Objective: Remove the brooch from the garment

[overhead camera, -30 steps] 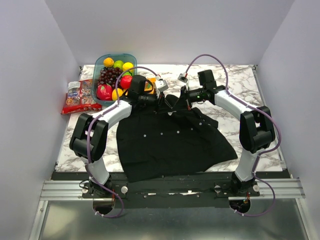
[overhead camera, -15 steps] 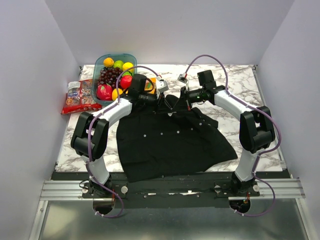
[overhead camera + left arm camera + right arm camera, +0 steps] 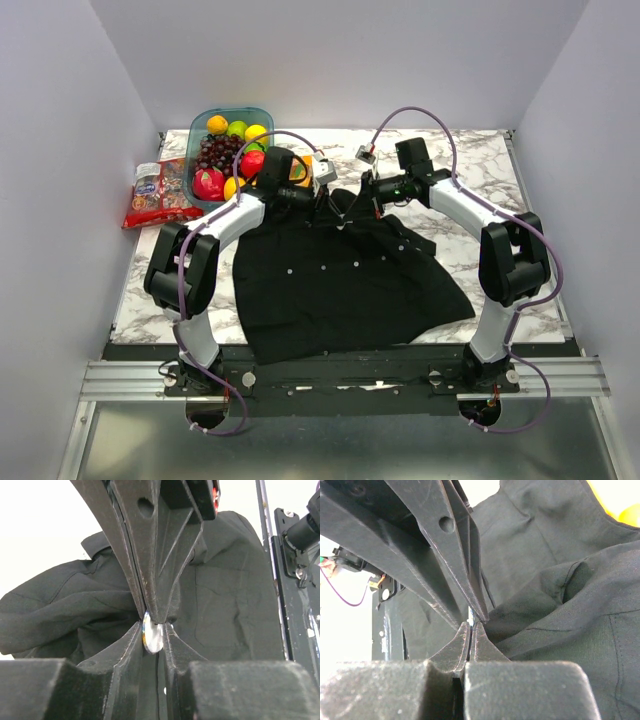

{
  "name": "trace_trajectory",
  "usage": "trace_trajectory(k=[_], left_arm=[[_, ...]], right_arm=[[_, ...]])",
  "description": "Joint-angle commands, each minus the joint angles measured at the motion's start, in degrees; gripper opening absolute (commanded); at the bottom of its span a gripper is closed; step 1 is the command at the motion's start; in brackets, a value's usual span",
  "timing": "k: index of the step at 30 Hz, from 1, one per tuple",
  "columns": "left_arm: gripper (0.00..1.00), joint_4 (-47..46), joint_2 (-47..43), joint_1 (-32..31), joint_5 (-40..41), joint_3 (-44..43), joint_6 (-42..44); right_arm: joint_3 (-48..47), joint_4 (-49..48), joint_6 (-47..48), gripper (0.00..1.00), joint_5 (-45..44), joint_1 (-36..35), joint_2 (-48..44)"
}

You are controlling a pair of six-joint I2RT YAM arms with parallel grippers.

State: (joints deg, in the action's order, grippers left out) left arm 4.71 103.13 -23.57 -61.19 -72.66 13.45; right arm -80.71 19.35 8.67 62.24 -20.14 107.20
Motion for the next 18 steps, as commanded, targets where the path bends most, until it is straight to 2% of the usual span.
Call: trace_trajectory(k=[1, 4, 7, 10, 11, 12, 13, 16, 18], left_arm=[[0.27, 2.06, 1.11, 0.11, -2.62, -1.08, 0.79], [0.25, 2.41, 1.37, 0.11, -2.79, -1.25, 1.05], [0.17, 2.32, 1.63, 0.11, -3.15, -1.69, 0.79], [0.03, 1.53, 1.90, 0.11, -3.85, -1.95, -0.44], [0.00, 1.18, 1.90, 0.19, -3.85, -2.04, -0.79], [0.00, 0.74, 1.81, 0.19, -3.94, -1.70, -1.58], [0.00, -1.00, 1.81, 0.19, -4.03, -1.43, -3.33], [0.00, -7.32, 1.46, 0.28, -3.59, 0.85, -8.16], [0.00, -10.06, 0.93, 0.28, -3.33, 2.52, -12.30]], right_arm=[[-2.00, -1.34, 0.56, 0.02, 0.95, 0.28, -0.59], [-2.09, -1.25, 0.56, 0.02, 0.96, 0.28, -0.59], [-2.17, -1.16, 0.65, 0.02, 0.87, 0.28, -0.59], [-2.35, -1.07, 0.65, 0.05, 0.69, 0.28, -0.41], [-2.35, -0.99, 0.30, 0.08, 0.08, 0.28, -0.50], [-2.52, -0.64, 0.12, 0.19, -0.53, 0.28, -0.67], [-2.44, -0.29, 0.38, 0.26, -1.32, 0.36, -0.93], [-1.83, 1.03, 1.78, 0.41, -3.70, 0.72, -2.43], [-1.39, 2.52, 2.58, 0.46, -4.58, 1.07, -3.39]])
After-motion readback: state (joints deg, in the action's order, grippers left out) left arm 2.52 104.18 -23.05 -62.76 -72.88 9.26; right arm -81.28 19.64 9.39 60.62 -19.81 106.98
